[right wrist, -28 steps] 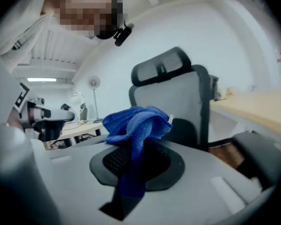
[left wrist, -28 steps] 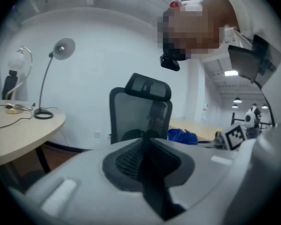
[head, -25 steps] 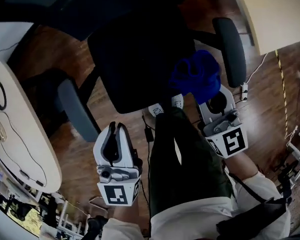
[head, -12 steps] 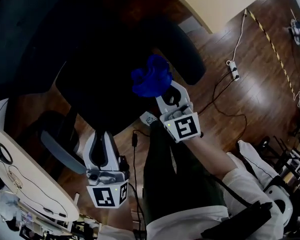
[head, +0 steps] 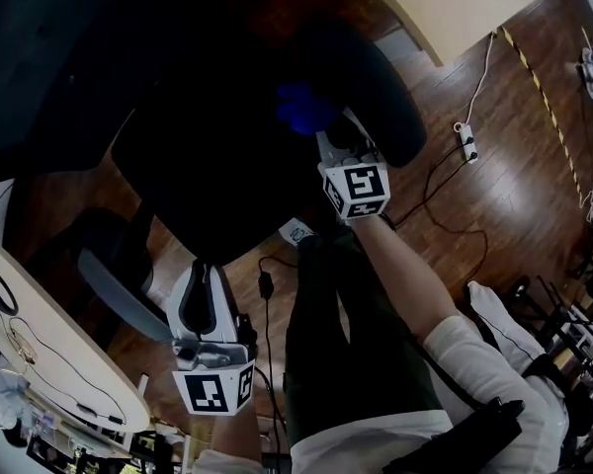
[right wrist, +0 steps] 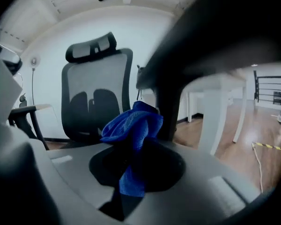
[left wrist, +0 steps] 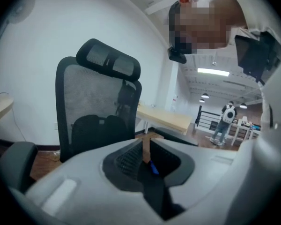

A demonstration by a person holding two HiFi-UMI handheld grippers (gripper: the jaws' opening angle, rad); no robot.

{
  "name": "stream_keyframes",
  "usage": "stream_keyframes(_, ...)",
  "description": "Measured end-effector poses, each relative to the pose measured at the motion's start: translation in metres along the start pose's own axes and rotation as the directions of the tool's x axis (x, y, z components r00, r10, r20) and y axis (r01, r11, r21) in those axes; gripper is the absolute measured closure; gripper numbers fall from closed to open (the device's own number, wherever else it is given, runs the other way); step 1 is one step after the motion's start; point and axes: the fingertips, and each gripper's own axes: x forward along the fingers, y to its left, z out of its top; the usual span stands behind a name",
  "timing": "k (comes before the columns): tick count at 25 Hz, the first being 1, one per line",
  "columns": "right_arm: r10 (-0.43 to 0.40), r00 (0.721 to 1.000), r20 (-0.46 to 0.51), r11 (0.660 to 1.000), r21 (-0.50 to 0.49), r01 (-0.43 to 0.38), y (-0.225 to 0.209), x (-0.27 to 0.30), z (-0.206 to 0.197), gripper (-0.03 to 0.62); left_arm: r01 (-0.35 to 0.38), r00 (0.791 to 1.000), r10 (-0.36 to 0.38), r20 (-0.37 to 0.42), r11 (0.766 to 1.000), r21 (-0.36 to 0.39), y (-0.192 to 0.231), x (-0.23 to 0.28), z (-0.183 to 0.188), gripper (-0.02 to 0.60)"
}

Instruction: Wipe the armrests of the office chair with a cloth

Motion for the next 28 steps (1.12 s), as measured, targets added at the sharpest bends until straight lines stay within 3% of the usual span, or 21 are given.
stream_keyframes(3, -0.037, 0.987, -0.154, 0.999, 0.007, 0.039, -0.025, 0.043, -0.056, 0.525, -0.01, 1.0, 0.01, -0.01, 1.0, -0.016, -0.001, -0.006, -0.004, 0.535)
stream_keyframes(10, -0.013, 0.987, -0.163, 1.0, -0.001, 0.013, -0.022, 0.055, -0.059, 0.526, -0.054, 0.998, 0.054, -0.028, 0.999, -0.008, 0.016, -0.023, -0.007, 0.535)
stream_keyframes(13, 0.118, 0.985, -0.129, 0.992, -0.019, -0.121, 0.014, 0.012, -0.036, 0.526, -0.074, 0.997, 0.074, -0.005, 0.997, -0.003, 0.013, -0.025, 0.002, 0.535)
stream_keyframes(16, 0.313, 0.95, -0.018, 0.946, -0.079, -0.313, 0.071, -0.081, 0.021, 0.526, -0.083, 0.996, 0.082, 0.028, 0.996, 0.022, 0.006, -0.018, 0.011, 0.535)
stream_keyframes(18, 0.362, 0.93, 0.062, 0.931, -0.076, -0.357, 0.075, -0.14, 0.064, 0.526, -0.072, 0.997, 0.071, 0.034, 0.997, 0.026, -0.003, -0.006, 0.009, 0.535)
stream_keyframes(23, 0.275, 0.95, 0.145, 0.96, -0.093, -0.264, -0.009, -0.192, 0.142, 0.526, -0.063, 0.997, 0.061, 0.052, 0.997, 0.033, -0.032, 0.029, 0.005, 0.535)
stream_keyframes(28, 0.187, 0.963, 0.196, 0.978, -0.123, -0.165, -0.105, -0.193, 0.172, 0.526, -0.049, 0.998, 0.048, 0.045, 0.999, 0.021, -0.077, 0.065, 0.009, 0.535)
